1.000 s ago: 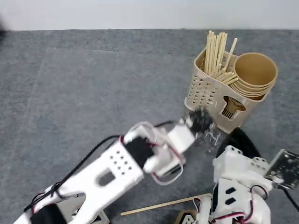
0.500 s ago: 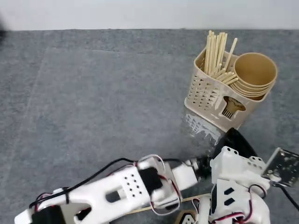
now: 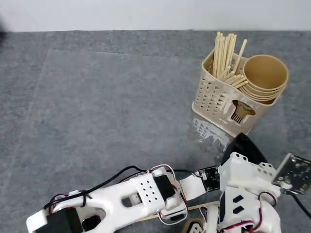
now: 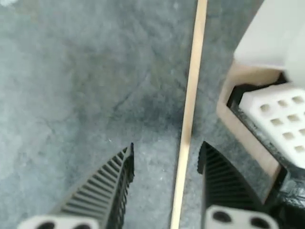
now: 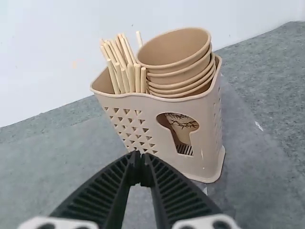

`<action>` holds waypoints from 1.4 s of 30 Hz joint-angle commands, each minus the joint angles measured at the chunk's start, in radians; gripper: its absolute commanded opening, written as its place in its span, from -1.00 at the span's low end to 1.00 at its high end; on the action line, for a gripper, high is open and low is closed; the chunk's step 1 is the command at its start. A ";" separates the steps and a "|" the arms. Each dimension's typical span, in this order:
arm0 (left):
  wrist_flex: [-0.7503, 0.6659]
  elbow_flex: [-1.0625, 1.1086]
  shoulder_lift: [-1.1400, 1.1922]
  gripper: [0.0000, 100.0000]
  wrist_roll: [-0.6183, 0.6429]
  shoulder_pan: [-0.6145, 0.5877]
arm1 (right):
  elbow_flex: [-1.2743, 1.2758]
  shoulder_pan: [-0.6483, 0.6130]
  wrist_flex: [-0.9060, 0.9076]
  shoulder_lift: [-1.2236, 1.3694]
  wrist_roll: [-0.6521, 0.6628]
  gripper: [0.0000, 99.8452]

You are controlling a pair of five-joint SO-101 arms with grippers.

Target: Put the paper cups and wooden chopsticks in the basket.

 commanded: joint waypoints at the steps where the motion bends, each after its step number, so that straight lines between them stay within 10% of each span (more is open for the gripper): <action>1: -0.009 -0.068 0.032 -0.58 0.009 0.005 | -0.044 -0.002 0.005 0.027 -0.008 -0.98; 32: 0.155 -0.255 0.170 -0.98 -0.002 -0.041 | -0.044 -0.002 0.007 0.027 -0.008 -0.98; 42: 0.187 -0.262 -0.222 -0.98 -0.101 -0.377 | -0.043 -0.002 0.007 0.027 -0.008 -0.98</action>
